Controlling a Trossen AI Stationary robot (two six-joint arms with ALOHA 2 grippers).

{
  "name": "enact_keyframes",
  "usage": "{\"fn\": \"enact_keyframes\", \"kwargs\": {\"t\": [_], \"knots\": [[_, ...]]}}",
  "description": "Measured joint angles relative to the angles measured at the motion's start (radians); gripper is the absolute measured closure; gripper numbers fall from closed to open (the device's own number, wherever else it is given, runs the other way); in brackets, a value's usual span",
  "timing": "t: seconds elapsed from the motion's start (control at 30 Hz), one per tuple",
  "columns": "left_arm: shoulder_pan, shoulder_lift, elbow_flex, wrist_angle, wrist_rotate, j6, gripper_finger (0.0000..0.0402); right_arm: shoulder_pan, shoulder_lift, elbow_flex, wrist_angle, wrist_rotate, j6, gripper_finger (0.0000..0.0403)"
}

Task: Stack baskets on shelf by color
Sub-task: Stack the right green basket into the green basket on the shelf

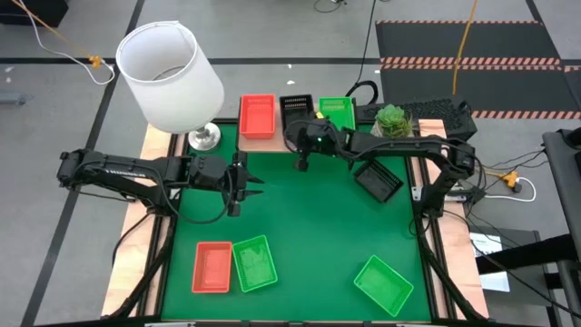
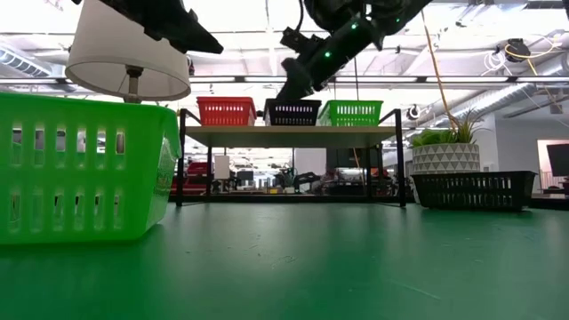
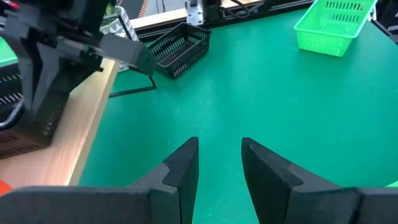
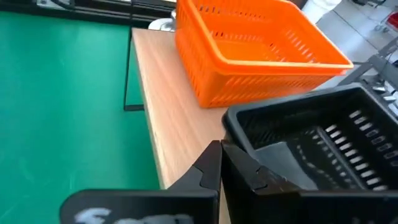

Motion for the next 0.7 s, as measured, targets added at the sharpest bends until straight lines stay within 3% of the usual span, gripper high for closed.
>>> {"fn": "enact_keyframes", "kwargs": {"t": [0.5, 0.7], "knots": [[0.000, 0.000, 0.000, 0.001, 0.000, 0.016, 0.0277, 0.012, -0.005, 0.000, 0.130, -0.028, 0.001, 0.0401], [0.000, 0.000, 0.000, -0.002, 0.001, 0.015, 0.0277, 0.088, -0.119, 0.000, 0.035, -0.029, -0.005, 0.0401]]}}
